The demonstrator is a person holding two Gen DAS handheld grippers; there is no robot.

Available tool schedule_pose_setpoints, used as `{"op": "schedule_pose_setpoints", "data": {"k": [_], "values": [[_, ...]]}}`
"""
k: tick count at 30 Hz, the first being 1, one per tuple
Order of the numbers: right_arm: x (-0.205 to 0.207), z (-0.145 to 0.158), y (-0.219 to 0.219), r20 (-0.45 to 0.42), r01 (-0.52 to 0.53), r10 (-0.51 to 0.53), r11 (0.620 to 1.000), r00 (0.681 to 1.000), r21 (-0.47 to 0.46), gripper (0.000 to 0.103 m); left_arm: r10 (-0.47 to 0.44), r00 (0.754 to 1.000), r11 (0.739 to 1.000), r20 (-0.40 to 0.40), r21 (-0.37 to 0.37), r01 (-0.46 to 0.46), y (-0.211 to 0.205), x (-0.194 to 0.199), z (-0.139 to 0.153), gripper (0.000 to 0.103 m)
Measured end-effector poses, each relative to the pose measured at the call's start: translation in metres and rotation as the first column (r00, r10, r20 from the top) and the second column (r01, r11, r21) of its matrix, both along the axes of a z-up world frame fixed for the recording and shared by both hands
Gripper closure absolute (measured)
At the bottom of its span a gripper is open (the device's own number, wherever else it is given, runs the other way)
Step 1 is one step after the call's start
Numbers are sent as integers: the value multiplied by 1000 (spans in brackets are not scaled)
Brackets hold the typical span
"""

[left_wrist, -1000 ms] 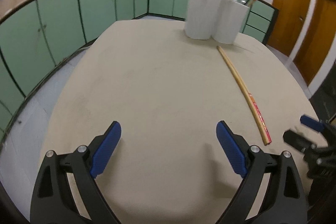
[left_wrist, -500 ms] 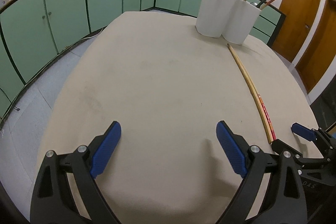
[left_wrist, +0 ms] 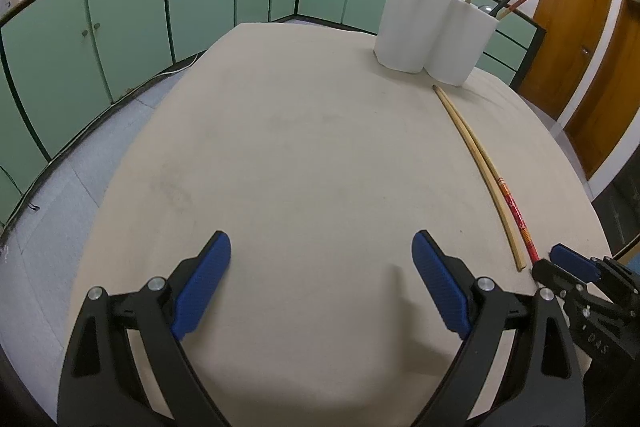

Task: Organize utensils
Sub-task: 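Grasp the red-patterned chopstick with the right tool, then grasp the plain wooden chopstick with the left tool while the right tool holds its chopstick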

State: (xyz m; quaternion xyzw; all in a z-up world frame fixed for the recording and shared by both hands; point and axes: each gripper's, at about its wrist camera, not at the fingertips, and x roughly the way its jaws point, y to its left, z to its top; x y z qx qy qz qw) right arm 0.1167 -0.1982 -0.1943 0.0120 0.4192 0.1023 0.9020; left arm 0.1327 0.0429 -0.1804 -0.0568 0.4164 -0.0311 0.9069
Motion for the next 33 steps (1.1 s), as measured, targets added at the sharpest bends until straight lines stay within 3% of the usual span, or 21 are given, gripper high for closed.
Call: {"op": "schedule_pose_setpoints", "data": {"k": [5, 8, 16, 27, 33], "values": [[4, -1, 7, -3, -4, 4, 1000, 1000, 12, 80, -3, 1000, 1000, -6, 7, 3, -1, 2, -1, 14], [6, -1, 11, -9, -15, 16, 1000, 1000, 21, 96, -9, 1000, 1000, -10, 19, 10, -4, 4, -1, 14], [2, -2, -5, -9, 15, -15, 999, 1000, 49, 97, -43, 999, 999, -15, 16, 44, -21, 2, -3, 14], [-7, -4, -61, -11, 130, -130, 991, 991, 43, 97, -143, 990, 989, -16, -52, 142, -74, -10, -4, 14], [0, -4, -74, 0, 143, -143, 989, 990, 27, 97, -171, 985, 985, -25, -40, 170, -100, -11, -5, 22]]}}
